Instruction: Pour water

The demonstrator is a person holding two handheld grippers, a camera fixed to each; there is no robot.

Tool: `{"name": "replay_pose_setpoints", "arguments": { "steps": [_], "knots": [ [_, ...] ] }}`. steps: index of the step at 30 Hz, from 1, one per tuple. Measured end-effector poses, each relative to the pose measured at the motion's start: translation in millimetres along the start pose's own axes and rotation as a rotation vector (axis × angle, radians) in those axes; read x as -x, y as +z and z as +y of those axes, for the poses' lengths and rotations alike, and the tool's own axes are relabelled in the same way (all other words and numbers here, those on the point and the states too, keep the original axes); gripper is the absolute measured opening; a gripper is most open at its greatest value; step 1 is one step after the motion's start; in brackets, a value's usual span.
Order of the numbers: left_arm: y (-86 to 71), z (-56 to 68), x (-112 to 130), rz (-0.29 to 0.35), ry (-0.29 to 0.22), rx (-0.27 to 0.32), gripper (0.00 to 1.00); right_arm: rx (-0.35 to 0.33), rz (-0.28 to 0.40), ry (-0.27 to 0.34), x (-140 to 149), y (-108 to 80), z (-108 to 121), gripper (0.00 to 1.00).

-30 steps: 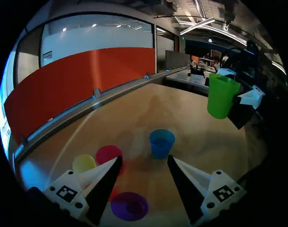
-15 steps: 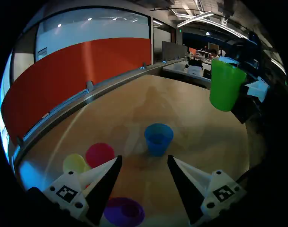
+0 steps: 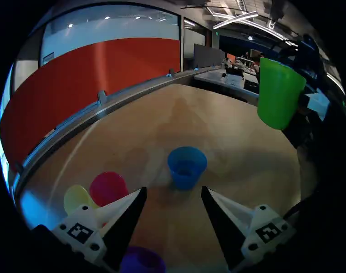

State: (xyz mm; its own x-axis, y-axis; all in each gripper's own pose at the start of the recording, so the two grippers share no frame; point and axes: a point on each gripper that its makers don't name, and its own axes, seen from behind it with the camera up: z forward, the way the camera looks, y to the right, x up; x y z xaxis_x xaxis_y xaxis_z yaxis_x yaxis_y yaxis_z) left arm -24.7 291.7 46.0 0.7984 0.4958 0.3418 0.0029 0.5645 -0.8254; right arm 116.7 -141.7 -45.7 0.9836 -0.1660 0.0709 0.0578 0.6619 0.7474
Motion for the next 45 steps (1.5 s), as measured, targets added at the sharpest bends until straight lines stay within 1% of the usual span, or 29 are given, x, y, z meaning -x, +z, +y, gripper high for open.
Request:
{"name": "replay_pose_setpoints", "arguments": {
  "steps": [6,14,18,24,28,33,36,39,45],
  "knots": [
    [11.2,1.9,3,-0.035,-0.005,0.005,0.88,0.0,-0.002,0.001,1,-0.1,1,0.9],
    [23.6,4.0,10,-0.107,0.017,0.019,0.88,-0.002,-0.002,0.002,2,-0.8,2,0.9],
    [28.0,6.4,12,-0.13,0.017,0.026,0.88,-0.003,-0.003,0.008,4,-0.8,3,0.9],
    [31.2,8.9,13,-0.167,0.004,0.031,0.88,-0.004,-0.008,0.01,6,-0.2,4,0.9],
    [31.5,9.8,14,-0.188,0.014,0.029,0.88,-0.008,-0.005,0.011,5,0.7,4,0.9],
    [33.6,11.9,15,-0.226,0.042,0.028,0.88,-0.008,-0.002,0.011,5,0.0,5,0.9],
    [34.6,12.3,12,-0.238,0.048,0.027,0.88,-0.009,0.0,0.014,7,-0.8,5,0.9],
    [36.3,13.6,10,-0.247,0.04,0.031,0.88,-0.009,0.0,0.016,8,-1.4,6,0.9],
    [39.6,14.0,6,-0.247,0.035,0.029,0.88,-0.006,-0.001,0.019,10,-3.8,7,0.9]
  ]
}}
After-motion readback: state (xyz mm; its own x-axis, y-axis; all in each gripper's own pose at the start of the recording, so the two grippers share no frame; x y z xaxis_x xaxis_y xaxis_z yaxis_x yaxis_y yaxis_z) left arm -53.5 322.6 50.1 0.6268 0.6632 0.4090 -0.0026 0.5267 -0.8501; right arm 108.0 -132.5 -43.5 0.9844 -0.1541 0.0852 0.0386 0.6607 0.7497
